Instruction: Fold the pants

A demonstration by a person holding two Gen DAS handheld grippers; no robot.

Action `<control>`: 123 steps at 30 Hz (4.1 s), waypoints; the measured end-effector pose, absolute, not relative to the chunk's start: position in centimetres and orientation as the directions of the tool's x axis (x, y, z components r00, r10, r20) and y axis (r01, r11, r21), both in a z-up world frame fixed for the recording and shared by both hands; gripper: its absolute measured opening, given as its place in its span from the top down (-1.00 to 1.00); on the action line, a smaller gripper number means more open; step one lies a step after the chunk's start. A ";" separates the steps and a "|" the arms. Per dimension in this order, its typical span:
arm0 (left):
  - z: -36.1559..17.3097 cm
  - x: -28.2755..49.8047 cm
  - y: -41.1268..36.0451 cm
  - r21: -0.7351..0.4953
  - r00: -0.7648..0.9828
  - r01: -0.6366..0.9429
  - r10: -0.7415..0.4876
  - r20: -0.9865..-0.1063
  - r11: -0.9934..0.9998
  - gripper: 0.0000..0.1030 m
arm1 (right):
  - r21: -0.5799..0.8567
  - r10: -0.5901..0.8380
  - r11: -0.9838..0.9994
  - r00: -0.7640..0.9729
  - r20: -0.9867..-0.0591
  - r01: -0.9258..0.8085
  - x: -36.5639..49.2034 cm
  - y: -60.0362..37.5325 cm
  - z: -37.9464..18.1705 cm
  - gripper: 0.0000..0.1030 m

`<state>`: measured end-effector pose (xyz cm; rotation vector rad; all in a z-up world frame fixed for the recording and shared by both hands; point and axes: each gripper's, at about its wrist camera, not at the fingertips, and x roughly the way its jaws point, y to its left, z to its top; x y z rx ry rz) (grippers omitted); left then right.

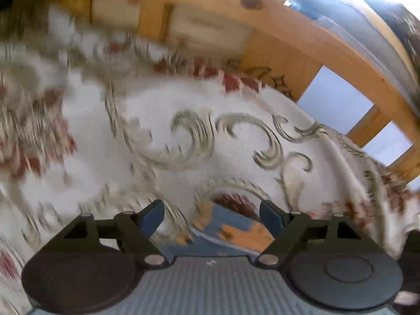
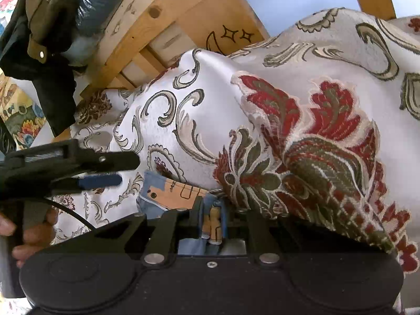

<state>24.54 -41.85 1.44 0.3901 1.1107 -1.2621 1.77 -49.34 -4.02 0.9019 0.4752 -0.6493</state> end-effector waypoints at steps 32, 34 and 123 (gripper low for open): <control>0.0 28.5 -36.1 -0.440 -0.159 0.620 -0.445 -0.881 0.650 0.73 | -0.096 -0.206 0.978 0.835 -0.510 0.183 5.9 -33.3 0.4 0.73; 0.2 28.7 -35.1 -0.455 -0.147 0.605 -0.470 -0.870 0.653 0.75 | -0.115 -0.208 0.978 0.838 -0.504 0.173 5.8 -32.7 0.4 0.73; -3.6 26.8 0.5 -0.368 0.217 0.352 -0.458 -0.862 0.861 0.60 | -0.133 0.312 0.858 0.709 -0.633 -0.496 8.4 -8.8 -4.3 0.58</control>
